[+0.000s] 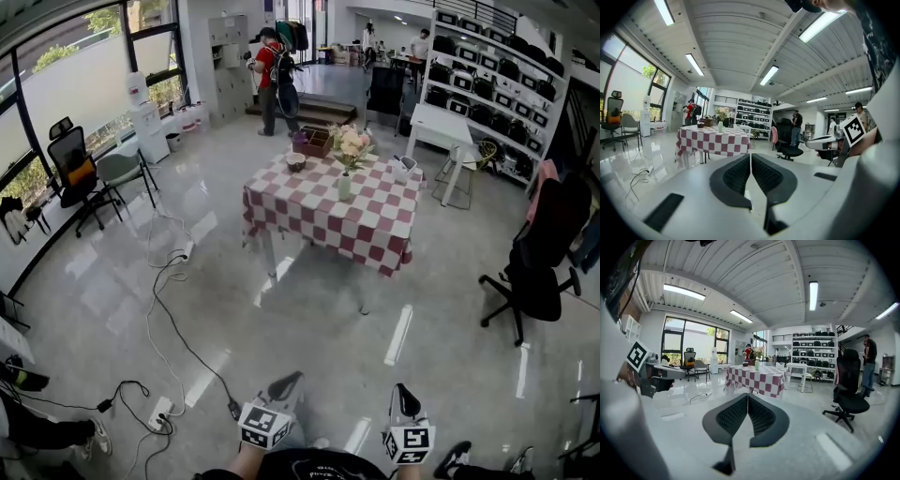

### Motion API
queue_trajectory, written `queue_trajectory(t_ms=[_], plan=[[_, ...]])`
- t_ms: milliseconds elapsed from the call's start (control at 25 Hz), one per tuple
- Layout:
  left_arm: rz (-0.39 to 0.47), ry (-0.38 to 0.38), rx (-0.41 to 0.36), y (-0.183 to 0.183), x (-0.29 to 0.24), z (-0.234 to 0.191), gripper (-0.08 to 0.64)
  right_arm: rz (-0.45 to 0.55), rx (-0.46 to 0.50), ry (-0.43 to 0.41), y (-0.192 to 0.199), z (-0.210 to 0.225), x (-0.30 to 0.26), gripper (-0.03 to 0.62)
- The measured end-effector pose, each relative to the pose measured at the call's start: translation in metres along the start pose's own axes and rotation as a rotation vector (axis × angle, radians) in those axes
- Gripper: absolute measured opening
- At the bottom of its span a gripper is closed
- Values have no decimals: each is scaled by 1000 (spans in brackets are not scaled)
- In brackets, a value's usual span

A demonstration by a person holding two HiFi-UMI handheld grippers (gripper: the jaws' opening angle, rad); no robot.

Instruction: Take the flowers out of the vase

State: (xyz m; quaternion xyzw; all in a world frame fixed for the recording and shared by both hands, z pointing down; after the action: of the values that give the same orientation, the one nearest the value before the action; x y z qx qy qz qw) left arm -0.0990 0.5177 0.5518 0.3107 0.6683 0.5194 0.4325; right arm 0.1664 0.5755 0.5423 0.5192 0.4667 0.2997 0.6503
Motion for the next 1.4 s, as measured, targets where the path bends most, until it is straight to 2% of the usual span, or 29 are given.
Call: queue_trajectory(t_ms=[600, 960, 1400], plan=[[23, -14, 8, -19, -56, -29, 20, -55, 12, -32, -11, 15, -57, 8], [21, 4, -7, -36, -103, -57, 20, -39, -5, 3, -31, 36, -107, 8], [43, 61, -41, -65, -162, -101, 20, -3, -15, 66, -57, 47, -170, 8]])
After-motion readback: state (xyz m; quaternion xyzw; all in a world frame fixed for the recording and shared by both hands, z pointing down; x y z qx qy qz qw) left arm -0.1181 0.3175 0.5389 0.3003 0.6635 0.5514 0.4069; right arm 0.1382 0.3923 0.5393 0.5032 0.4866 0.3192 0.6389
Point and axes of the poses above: the fingertips, and each gripper's own axes: x backward along the fingers, z to its right, y out of its underside, the point moved 5 cm from there along x, backward along the fingers, and after that the axes turned 13 degrees about -y, right-handed, at the moved point
